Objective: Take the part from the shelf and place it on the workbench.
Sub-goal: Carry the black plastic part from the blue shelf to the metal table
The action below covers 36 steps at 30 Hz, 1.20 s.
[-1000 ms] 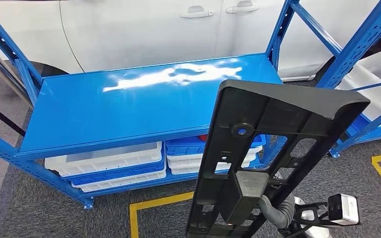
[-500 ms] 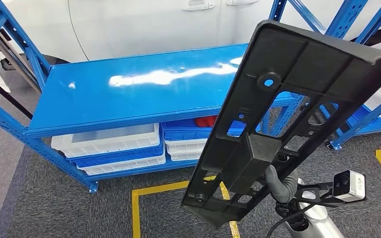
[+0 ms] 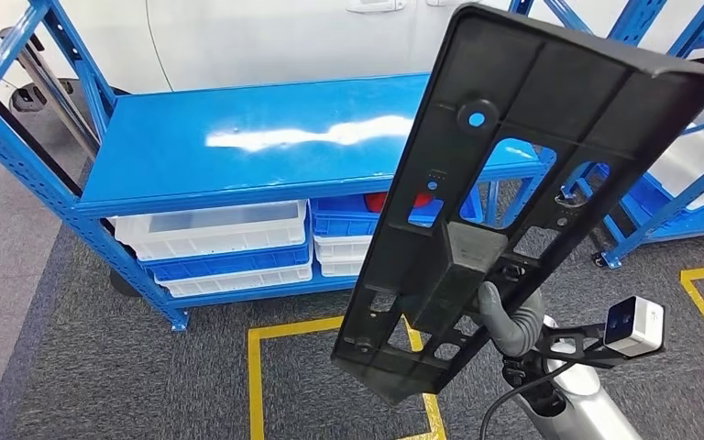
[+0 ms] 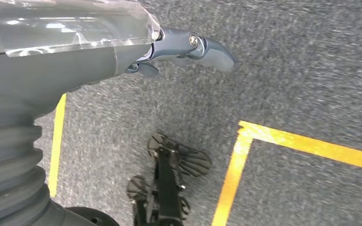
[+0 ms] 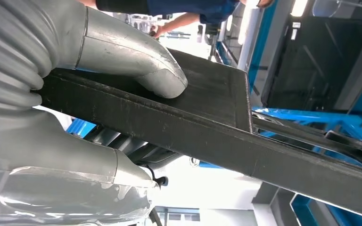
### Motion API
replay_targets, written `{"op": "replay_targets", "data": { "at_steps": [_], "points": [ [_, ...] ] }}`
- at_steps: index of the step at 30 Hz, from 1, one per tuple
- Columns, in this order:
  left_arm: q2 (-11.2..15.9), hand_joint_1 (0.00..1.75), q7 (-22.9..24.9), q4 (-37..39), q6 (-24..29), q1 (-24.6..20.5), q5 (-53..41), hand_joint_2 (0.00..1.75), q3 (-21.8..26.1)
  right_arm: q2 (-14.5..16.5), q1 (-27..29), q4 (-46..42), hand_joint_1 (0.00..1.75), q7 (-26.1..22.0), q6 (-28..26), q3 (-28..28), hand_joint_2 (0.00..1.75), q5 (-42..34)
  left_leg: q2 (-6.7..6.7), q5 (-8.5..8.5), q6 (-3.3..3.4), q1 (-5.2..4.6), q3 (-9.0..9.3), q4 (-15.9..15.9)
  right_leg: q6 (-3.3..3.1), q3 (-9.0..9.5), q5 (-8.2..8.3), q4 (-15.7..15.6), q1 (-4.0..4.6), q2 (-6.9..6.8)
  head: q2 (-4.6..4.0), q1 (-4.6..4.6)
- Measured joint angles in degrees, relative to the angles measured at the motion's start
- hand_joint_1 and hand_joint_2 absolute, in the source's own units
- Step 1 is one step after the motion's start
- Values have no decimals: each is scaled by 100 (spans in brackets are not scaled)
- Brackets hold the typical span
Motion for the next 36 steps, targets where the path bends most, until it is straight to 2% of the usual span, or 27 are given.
{"op": "replay_targets", "data": {
  "at_steps": [2, 4, 5, 8, 9, 11, 12, 13, 14, 15, 16, 17, 18, 19, 20, 21, 23, 24, 25, 26, 28, 29, 30, 31, 33, 34, 36],
  "points": [
    [1, 0, 0, -1, 0, -3, -3, 175, 0, -1, -124, -55, 175, -1, -58, 81, 175, -22, -2, 61, -47, 19, -165, 97, 35, 477, 267, -587, -45, 2, 0, 0],
    [9, 0, -1, -2, 2, -6, -4, 175, 0, -8, -203, -121, 175, -54, -71, 133, 175, 17, -15, 107, -114, 19, -297, 207, 12, 931, 245, -1288, -36, 21, 0, -1],
    [14, 0, 0, -2, 9, -3, -4, 175, 0, -15, -210, -156, 175, -100, -62, 148, 175, 63, -24, 136, -151, 14, -339, 240, -24, 1030, 184, -1474, -23, 29, 0, -1],
    [18, 0, 13, -4, 52, 34, 0, 175, 0, -32, -65, -271, 175, -206, 110, 165, 175, 315, -44, 171, -265, 29, -412, 271, -191, 974, 239, -1547, -2, 8, 0, -2],
    [17, 0, 17, -4, 62, 50, 0, 175, 0, -26, 31, -310, 175, -216, 237, 161, 175, 429, -45, 52, -294, 41, -458, 360, -249, 931, 290, -1559, -2, -8, 0, -2],
    [14, 0, 18, -3, 69, 71, -3, 175, 0, 15, 264, -365, 175, -221, 560, 109, 175, 642, -42, -443, -335, 57, -639, 873, -328, 815, 399, -1569, 3, -37, 0, -2],
    [13, 0, 17, -3, 70, 76, -5, 175, 0, 43, 376, -383, 175, -221, 699, 68, 175, 717, -41, -707, -350, 60, -745, 1262, -342, 741, 452, -1563, 15, -44, 0, -2],
    [13, 0, 16, -3, 70, 78, -7, 175, 0, 68, 469, -392, 175, -221, 791, 28, 175, 760, -41, -881, -359, 61, -820, 1617, -348, 665, 504, -1556, 27, -49, 0, -2],
    [13, 0, 15, -3, 70, 81, -8, 175, 0, 88, 537, -398, 175, -221, 842, -13, 175, 783, -41, -924, -361, 60, -822, 1840, -351, 586, 557, -1545, 39, -52, 0, -2],
    [14, 0, 14, -3, 68, 82, -13, 175, 0, 107, 582, -400, 175, -222, 858, -45, 175, 797, -41, -845, -352, 59, -725, 1863, -348, 510, 608, -1535, 48, -52, 0, -2],
    [16, 0, 8, -3, 59, 82, -25, 175, 0, 127, 604, -401, 175, -222, 868, -77, 175, 819, -41, -690, -332, 56, -521, 1664, -341, 443, 657, -1526, 55, -49, 0, -2],
    [25, 0, -5, -3, 41, 77, -42, 175, -1, 150, 609, -402, 175, -222, 874, -112, 175, 842, -42, -544, -301, 51, -228, 1299, -332, 385, 707, -1518, 61, -47, 0, -2],
    [37, 0, -20, -3, 20, 66, -63, 175, -4, 173, 598, -402, 175, -223, 867, -141, 175, 860, -41, -487, -264, 38, 84, 855, -312, 339, 754, -1513, 71, -44, 0, -2],
    [52, 0, -37, -3, 1, 51, -84, 175, -8, 190, 569, -403, 175, -224, 853, -163, 175, 868, -42, -488, -233, 22, 344, 469, -286, 308, 800, -1511, 76, -43, 0, -2],
    [67, 0, -50, -3, -15, 37, -102, 175, -17, 203, 529, -403, 175, -225, 829, -178, 175, 861, -44, -524, -204, 3, 499, 202, -253, 293, 847, -1517, 75, -45, 0, -1],
    [80, 0, -57, -3, -24, 26, -117, 175, -31, 211, 488, -404, 175, -228, 806, -188, 175, 849, -45, -556, -179, -17, 551, 72, -215, 285, 897, -1533, 72, -48, 0, -1],
    [95, 0, -58, -3, -37, 23, -133, 175, -59, 242, 435, -405, 175, -233, 782, -191, 175, 857, -37, -466, -117, -20, 501, 9, -139, 278, 972, -1568, 55, -48, 0, -1],
    [96, 0, -53, -3, -39, 21, -131, 175, -68, 274, 430, -405, 175, -235, 782, -191, 175, 900, -28, -400, -73, -9, 462, -16, -110, 249, 904, -1531, 52, -38, 0, -1],
    [92, 0, -48, -3, -40, 20, -125, 175, -73, 320, 431, -403, 175, -234, 780, -189, 175, 963, -16, -325, -33, 4, 412, -41, -87, 193, 731, -1404, 49, -24, 0, -1],
    [85, 0, -43, -3, -40, 17, -116, 175, -74, 377, 433, -398, 175, -234, 773, -180, 175, 1034, -5, -253, -1, 13, 349, -52, -70, 108, 462, -1155, 43, -10, 0, -1],
    [72, 0, -39, -3, -33, 15, -102, 175, -74, 485, 434, -383, 175, -233, 728, -154, 175, 1120, 1, -135, 27, -1, 193, -38, -42, -82, -60, -441, 35, 3, 0, -1],
    [61, 0, -37, -2, -24, 15, -94, 175, -74, 530, 434, -372, 175, -233, 694, -141, 175, 1136, 2, -79, 25, -7, 107, -23, -28, -123, -159, -138, 33, 3, 0, -1],
    [51, 0, -31, -2, -10, 15, -89, 175, -74, 567, 433, -359, 175, -233, 659, -130, 175, 1140, 3, -30, 18, -10, 19, 0, -20, -84, -120, 0, 31, 2, 0, -1],
    [39, 0, -25, -2, 1, 15, -84, 175, -74, 593, 430, -350, 175, -233, 627, -119, 175, 1134, 2, 12, 7, -11, -68, 32, -18, 57, 16, -71, 30, 2, 0, -1],
    [18, 0, -9, -2, 17, 15, -77, 175, -74, 623, 404, -339, 175, -233, 590, -95, 175, 1108, -2, 74, -25, -12, -224, 114, -43, 580, 251, -740, 30, 4, 0, -2],
    [9, 0, -5, -2, 19, 15, -74, 175, -74, 627, 381, -339, 175, -232, 582, -83, 175, 1091, -4, 100, -49, -17, -284, 156, -71, 838, 258, -1136, 42, 11, 0, -2],
    [-4, 0, -2, -2, 21, 18, -70, 175, -74, 628, 345, -334, 175, -233, 576, -64, 175, 1045, -6, 168, -109, -23, -348, 193, -135, 1079, 184, -1571, 76, 24, 0, -3]
  ]
}}
